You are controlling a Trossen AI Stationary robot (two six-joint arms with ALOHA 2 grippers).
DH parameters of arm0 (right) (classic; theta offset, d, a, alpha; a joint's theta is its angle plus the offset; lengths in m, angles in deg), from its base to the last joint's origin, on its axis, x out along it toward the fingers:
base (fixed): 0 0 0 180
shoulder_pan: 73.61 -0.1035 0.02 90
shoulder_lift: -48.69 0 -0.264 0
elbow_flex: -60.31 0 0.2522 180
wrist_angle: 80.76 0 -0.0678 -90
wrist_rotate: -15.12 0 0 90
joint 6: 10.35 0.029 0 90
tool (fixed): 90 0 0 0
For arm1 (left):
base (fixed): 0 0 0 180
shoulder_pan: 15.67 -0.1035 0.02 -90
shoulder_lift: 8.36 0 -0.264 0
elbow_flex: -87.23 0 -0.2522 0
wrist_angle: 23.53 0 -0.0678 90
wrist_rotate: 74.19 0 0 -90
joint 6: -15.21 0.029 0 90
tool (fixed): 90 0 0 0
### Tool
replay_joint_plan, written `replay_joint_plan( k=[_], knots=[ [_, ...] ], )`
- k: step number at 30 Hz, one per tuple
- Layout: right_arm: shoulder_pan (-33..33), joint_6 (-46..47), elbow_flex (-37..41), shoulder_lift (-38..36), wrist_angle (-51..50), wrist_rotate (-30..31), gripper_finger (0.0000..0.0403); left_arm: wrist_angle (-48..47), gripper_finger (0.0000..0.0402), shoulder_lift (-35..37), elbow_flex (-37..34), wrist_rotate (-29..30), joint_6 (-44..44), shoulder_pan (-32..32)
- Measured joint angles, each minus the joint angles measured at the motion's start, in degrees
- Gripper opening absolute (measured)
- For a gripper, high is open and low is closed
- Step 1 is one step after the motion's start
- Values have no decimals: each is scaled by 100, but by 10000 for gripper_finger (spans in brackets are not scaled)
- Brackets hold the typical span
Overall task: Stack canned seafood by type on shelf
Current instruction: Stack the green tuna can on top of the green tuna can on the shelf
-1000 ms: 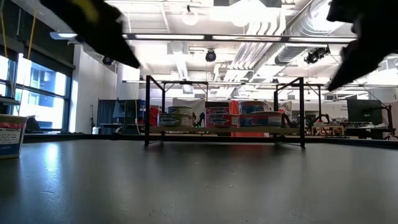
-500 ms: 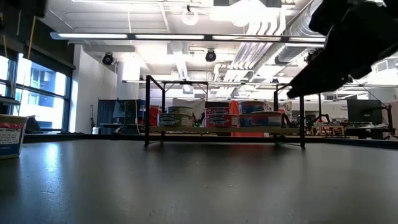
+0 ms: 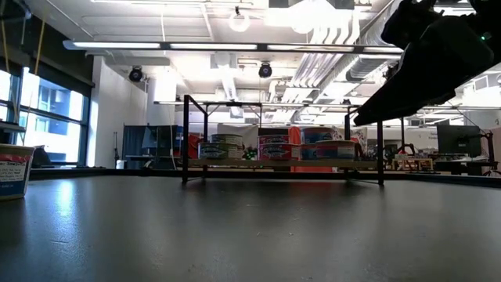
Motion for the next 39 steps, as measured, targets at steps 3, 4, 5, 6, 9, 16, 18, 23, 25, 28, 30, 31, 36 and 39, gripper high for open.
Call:
replay_joint_plan(
  k=[3,4,5,6,9,16,18,23,25,28,30,31,36,39],
  knots=[
    [0,-50,0,0,1,14,304,266,111,-158,-174,-78,223,0],
    [0,-62,0,0,1,15,304,356,96,-193,-261,-37,296,-3],
    [0,-84,0,0,4,18,304,443,81,-222,-360,-31,377,-24],
    [0,-90,0,0,10,20,304,526,67,-259,-453,-29,456,-48],
    [0,-92,0,0,12,30,304,556,31,-328,-666,53,888,-157],
    [14,-90,0,0,88,31,304,588,4,-362,-615,2258,2335,-831],
    [41,-90,0,0,166,33,304,982,6,-377,-535,3574,2984,-1057],
    [194,-91,2,2,410,20,304,1821,7,-375,-229,5262,4452,-1613],
    [402,-285,3,2,681,-342,304,2055,7,-412,-199,5217,4881,-1838],
    [860,-902,1,205,1344,-1021,304,2467,7,-393,-197,5011,5294,-2177],
    [1208,-1250,-93,528,1670,-1291,304,2790,7,-393,-302,4719,5541,-2404],
    [1395,-1320,-188,709,1682,-1362,304,2996,7,-395,-389,4597,5644,-2499],
    [2257,-1441,-970,1908,1607,-1813,299,4056,7,-395,-803,4277,5384,-2903],
    [2582,-1473,-1618,2662,1473,-2229,278,4171,7,-386,-984,4513,4921,-2970]
  ],
)
